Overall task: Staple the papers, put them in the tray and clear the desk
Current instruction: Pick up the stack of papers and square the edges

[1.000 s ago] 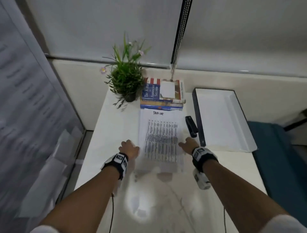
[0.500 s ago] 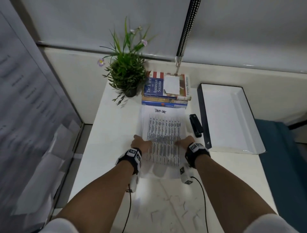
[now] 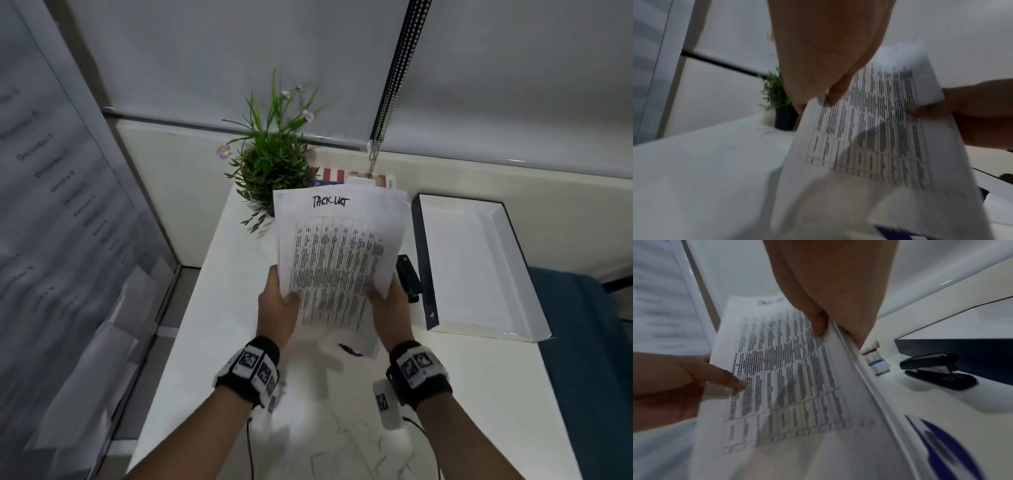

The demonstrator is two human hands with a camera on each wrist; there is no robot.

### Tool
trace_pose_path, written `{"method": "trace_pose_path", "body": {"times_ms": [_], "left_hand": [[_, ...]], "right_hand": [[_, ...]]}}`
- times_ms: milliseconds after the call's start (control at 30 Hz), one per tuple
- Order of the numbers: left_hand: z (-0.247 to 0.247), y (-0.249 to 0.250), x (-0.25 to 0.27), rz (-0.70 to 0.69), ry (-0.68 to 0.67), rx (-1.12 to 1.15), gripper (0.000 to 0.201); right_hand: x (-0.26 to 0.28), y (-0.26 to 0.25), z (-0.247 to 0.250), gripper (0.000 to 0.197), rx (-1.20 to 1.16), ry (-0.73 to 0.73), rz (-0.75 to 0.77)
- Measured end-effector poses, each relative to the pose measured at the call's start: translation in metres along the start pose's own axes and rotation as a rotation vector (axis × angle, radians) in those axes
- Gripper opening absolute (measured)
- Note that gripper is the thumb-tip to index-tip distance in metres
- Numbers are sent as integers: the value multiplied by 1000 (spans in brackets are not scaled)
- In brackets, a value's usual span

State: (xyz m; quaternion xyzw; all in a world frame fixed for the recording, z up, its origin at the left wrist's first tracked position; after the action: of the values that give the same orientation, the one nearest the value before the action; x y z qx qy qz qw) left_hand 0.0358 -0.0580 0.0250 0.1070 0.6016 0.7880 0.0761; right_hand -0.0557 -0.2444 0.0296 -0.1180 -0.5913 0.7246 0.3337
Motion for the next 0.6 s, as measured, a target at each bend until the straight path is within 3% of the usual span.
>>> {"method": "trace_pose_path", "body": {"times_ms": [133,300,600], "left_hand": [[18,25,13,-132,59,135,40],[27,26,6,-130,61,200,48],[30,48,9,-180,89,240,62]], "right_hand": [[20,-28,-3,21,-153,17,122],[18,-24,2,27,-213,50,131],[27,-38,3,19,-260,61,207]]}}
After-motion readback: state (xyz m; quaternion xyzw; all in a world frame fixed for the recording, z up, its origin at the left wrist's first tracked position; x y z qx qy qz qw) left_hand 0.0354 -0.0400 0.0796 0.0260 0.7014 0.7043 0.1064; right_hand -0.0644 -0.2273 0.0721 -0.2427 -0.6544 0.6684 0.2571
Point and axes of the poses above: each hand's wrist, its own x-axis away from the middle knuckle, its own z-axis out of the back of the hand, y = z × x, the point moved 4 cm from there along -x, towards the middle knuckle, and after that the axes turned 4 degrees about -z, right-handed, at the moved point
